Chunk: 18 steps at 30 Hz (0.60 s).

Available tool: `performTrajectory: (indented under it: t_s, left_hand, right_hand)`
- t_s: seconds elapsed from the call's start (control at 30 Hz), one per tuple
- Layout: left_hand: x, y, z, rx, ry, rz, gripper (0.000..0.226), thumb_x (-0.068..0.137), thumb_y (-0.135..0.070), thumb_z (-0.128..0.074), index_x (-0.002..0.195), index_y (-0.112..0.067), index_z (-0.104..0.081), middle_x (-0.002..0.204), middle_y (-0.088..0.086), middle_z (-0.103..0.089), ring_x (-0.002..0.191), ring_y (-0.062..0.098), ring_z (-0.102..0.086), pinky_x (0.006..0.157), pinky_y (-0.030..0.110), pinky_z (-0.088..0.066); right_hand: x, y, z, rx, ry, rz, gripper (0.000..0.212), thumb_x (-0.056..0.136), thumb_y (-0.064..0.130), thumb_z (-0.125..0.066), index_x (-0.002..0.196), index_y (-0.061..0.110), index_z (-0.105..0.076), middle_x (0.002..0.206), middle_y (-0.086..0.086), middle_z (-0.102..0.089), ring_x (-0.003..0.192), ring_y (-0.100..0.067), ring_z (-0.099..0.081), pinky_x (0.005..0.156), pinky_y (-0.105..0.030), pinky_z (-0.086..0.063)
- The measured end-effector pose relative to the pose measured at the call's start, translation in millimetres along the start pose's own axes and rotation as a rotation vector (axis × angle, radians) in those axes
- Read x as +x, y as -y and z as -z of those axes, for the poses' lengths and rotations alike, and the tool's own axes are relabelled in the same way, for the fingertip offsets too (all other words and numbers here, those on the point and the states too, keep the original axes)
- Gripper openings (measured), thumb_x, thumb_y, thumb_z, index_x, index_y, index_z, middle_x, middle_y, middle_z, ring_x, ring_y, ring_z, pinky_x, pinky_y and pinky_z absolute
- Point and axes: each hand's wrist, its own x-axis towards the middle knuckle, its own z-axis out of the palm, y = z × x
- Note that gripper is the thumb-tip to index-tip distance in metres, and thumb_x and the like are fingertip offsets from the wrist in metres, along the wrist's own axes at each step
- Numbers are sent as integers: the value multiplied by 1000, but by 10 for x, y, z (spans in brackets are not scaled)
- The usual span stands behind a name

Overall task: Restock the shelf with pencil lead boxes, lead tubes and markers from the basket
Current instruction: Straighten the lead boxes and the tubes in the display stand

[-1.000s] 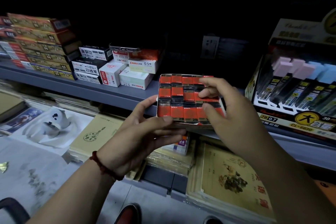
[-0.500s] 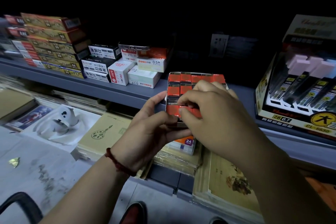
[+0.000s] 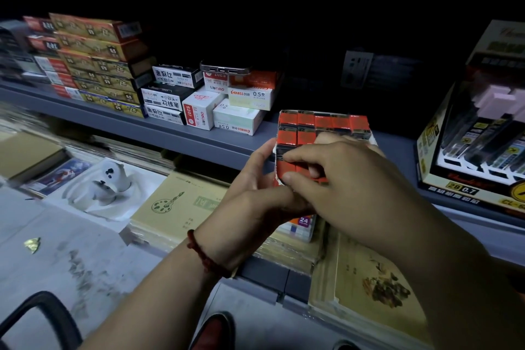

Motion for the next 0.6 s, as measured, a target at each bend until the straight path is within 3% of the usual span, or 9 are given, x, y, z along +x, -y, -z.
performTrajectory:
  t_s: [0.3, 0.47, 0.6]
  left_hand:
    - [-3, 7, -23, -10, -9, 15, 89, 70, 16, -51, 151, -17, -33, 111, 23, -56, 101, 39, -51, 107, 63, -37]
    - [10, 32, -16, -8, -29, 19, 90, 70, 16, -51, 153, -14, -30, 109, 25, -58, 101, 41, -53, 106, 75, -31]
    - [4, 31, -30, -19, -10, 5, 84, 70, 16, -48, 149, -10, -34, 103, 22, -57, 99, 39, -51, 106, 75, -29]
  right_hand:
    - [95, -50, 83, 29, 182, -1, 34, 92, 48, -60, 124, 42, -52, 83, 21, -37, 97, -6, -44, 100, -42, -40]
    - [149, -111, 140, 81, 252, -2, 33, 89, 44, -68, 119, 41, -54, 75, 18, -40, 73, -1, -45, 73, -27, -40]
    - [201, -120, 133, 39, 233, 29, 30, 83, 41, -74, 109, 41, -58, 68, 14, -43, 66, -4, -46, 62, -28, -37]
